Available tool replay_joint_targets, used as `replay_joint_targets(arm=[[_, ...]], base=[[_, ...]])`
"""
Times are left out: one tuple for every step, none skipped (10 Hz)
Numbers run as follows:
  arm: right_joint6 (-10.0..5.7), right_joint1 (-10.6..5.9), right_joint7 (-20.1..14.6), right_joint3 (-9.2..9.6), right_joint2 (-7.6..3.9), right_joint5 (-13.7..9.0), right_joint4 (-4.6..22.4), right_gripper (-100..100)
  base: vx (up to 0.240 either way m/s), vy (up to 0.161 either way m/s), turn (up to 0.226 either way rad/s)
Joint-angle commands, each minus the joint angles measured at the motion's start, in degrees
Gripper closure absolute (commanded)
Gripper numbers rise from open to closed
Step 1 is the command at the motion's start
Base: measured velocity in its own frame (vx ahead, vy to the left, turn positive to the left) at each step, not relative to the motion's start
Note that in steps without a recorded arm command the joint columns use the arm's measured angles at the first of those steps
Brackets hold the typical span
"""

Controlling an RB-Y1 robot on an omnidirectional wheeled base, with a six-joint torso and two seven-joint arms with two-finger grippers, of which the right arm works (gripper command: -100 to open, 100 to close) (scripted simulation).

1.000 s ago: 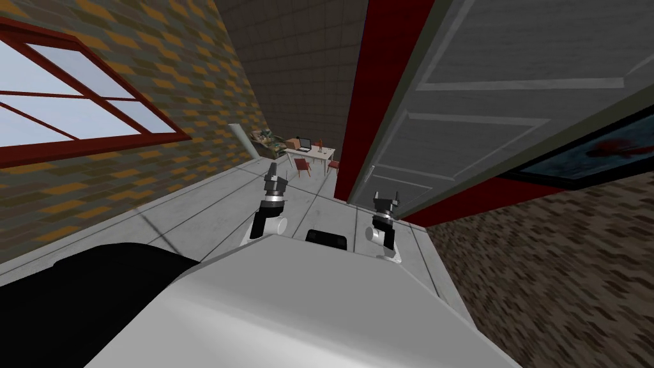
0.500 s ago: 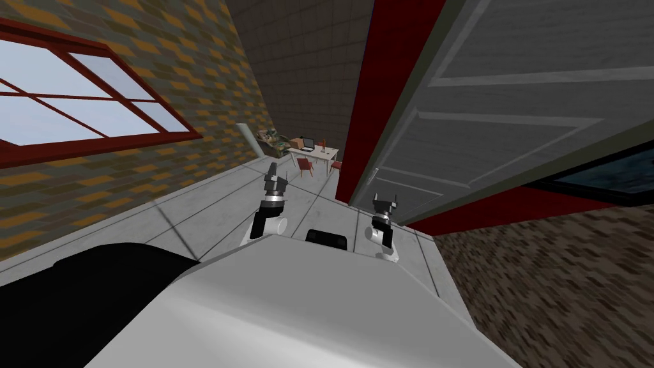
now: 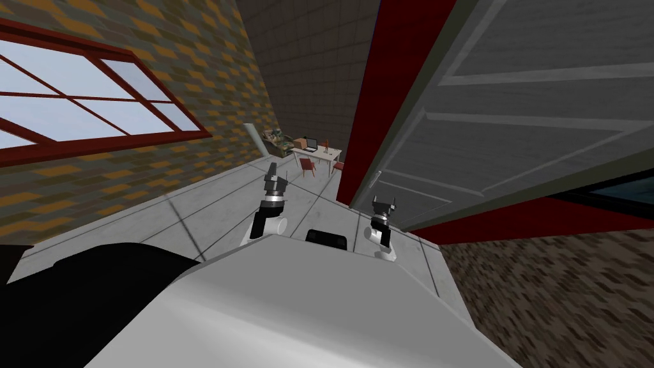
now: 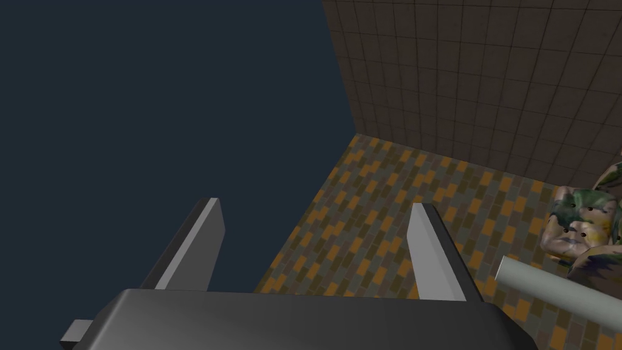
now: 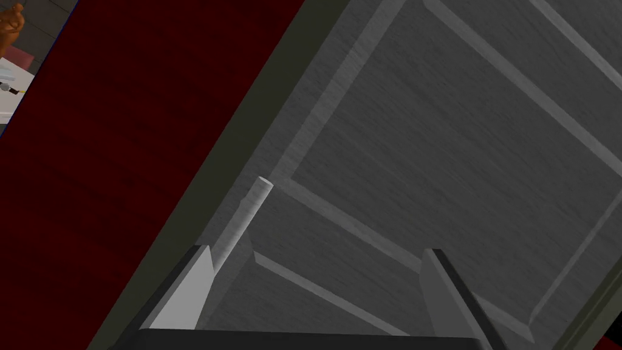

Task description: Pull the door open

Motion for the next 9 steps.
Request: replay_joint_targets(arm=[[-0.67,-0.78,-1.7,-0.29,-0.06,-0.8,2.4,-100],[-1.25,-1.48,-3.0,-0.53,-0.12,-1.4,4.0,-100],[-1.82,-2.18,-4.4,-0.78,-0.16,-2.1,5.8,-100],[-1.82,-2.18,-4.4,-0.78,-0.16,-2.1,6.3,-100],[-2.39,-2.87,-5.8,-1.02,-0.19,-2.7,8.1,-100],[-2.96,-3.57,-7.1,-1.27,-0.23,-3.3,9.7,-100],[-2.96,-3.57,-7.1,-1.27,-0.23,-3.3,10.1,-100],[-3.52,-4.25,-8.5,-1.51,-0.26,-4.0,12.0,-100],[-4.06,-4.9,-9.8,-1.73,-0.25,-4.6,13.8,-100]], base=[[0.044,-0.048,0.086],[0.066,-0.062,0.139],[0.082,-0.076,0.141],[0.054,-0.053,0.059],[0.041,-0.044,0.077],[0.047,-0.058,0.149],[0.04,-0.047,0.053],[0.041,-0.045,0.091],[0.052,-0.069,0.115]])
